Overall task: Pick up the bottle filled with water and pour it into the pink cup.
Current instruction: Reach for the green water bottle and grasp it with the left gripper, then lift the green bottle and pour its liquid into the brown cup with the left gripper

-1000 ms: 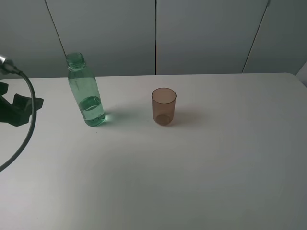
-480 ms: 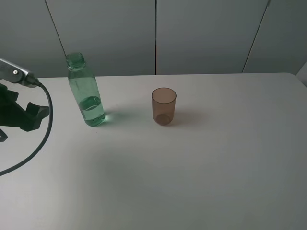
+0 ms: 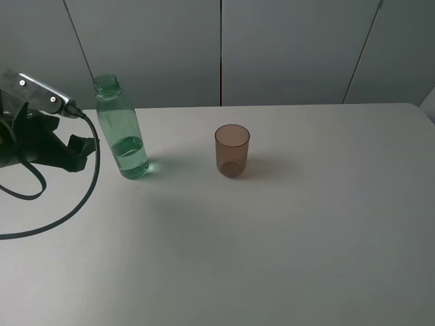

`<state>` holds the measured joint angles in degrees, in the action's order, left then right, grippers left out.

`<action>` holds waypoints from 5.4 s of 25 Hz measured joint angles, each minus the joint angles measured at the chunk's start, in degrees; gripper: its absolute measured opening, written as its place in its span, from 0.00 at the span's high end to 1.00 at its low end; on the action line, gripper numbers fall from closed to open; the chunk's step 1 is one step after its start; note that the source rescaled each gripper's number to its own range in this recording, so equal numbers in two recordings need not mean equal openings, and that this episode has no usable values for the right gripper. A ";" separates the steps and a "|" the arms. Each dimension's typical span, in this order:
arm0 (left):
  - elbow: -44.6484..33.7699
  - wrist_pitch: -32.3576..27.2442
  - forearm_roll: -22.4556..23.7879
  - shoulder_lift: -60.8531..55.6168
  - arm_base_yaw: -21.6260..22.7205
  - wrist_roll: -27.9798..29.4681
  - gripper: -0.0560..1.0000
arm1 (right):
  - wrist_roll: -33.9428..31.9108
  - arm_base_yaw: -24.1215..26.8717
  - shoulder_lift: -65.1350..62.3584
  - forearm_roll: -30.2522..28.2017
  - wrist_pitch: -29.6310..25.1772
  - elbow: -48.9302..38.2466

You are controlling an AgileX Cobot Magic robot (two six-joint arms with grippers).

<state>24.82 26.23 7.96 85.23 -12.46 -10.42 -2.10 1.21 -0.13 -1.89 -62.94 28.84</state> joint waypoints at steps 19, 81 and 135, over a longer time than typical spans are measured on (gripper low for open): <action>-3.35 24.23 19.83 10.74 9.59 5.33 0.01 | 0.00 0.00 0.00 0.00 0.00 0.00; 13.62 42.41 24.09 36.96 5.43 5.41 0.01 | 0.00 0.00 0.00 0.00 0.00 0.00; 72.98 33.92 59.10 53.19 -1.56 2.44 0.92 | 0.00 0.00 0.00 0.00 0.10 0.00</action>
<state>97.79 60.16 67.06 138.42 -14.01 -7.99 -2.10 1.21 -0.13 -1.89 -62.84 28.84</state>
